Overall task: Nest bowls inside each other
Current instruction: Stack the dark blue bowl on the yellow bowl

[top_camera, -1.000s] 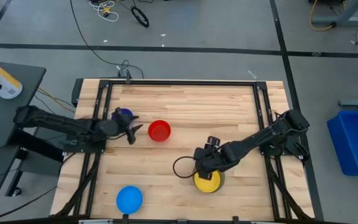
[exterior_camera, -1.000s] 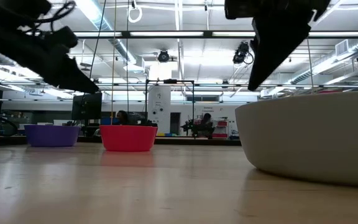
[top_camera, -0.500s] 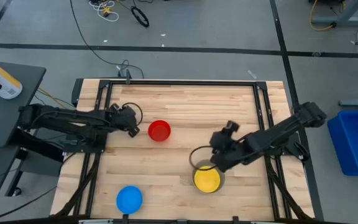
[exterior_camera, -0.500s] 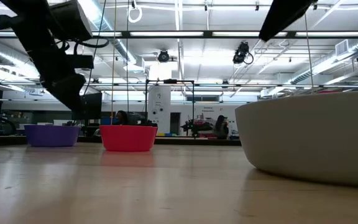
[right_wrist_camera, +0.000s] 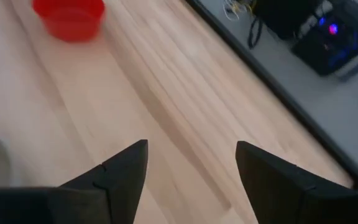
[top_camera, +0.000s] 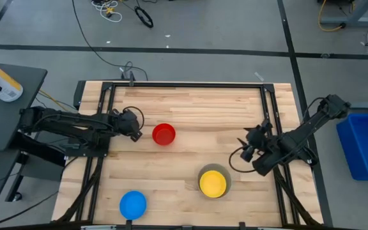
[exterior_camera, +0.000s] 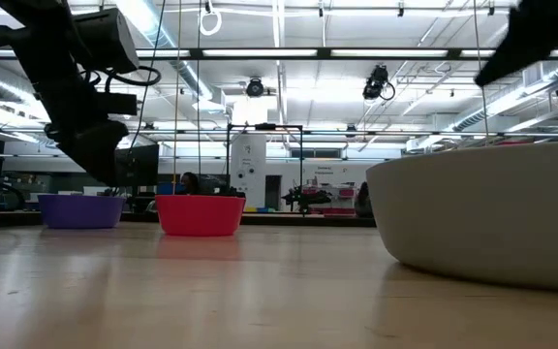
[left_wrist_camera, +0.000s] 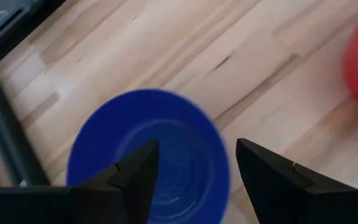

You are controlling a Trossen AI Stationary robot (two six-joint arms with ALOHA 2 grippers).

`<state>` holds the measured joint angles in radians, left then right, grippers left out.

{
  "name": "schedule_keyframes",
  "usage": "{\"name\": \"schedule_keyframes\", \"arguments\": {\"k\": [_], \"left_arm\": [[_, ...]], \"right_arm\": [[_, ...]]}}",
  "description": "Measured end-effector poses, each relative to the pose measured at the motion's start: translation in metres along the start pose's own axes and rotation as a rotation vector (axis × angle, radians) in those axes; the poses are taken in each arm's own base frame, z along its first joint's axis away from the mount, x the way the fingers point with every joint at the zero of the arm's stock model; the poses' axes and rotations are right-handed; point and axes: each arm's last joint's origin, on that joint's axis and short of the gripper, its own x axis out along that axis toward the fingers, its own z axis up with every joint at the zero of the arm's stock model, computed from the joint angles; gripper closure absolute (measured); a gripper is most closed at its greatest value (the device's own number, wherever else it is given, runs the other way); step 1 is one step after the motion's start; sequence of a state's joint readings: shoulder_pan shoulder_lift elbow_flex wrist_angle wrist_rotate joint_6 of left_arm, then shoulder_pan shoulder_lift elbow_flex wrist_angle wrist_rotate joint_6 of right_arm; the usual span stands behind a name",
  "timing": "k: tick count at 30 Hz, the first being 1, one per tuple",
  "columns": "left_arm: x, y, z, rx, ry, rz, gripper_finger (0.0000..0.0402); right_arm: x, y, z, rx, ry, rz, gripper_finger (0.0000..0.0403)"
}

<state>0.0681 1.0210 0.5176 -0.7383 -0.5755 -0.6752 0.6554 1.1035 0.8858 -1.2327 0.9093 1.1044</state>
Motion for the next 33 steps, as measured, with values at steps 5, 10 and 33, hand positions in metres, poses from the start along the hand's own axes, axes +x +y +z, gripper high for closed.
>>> {"name": "schedule_keyframes", "arguments": {"k": [5, 10, 33], "left_arm": [[0.000, 0.003, -0.002, -0.049, 0.004, 0.051, 0.0180], [0.005, 0.000, -0.002, -0.063, 0.012, 0.063, 0.0180], [0.024, -0.025, 0.020, 0.028, 0.049, 0.003, 0.0180]], "right_arm": [[0.018, -0.012, -0.037, 0.034, 0.057, -0.031, 0.0161], [0.031, -0.017, -0.060, 0.074, 0.121, -0.071, 0.0165], [0.034, -0.009, -0.065, 0.136, 0.231, 0.018, 0.0164]]}}
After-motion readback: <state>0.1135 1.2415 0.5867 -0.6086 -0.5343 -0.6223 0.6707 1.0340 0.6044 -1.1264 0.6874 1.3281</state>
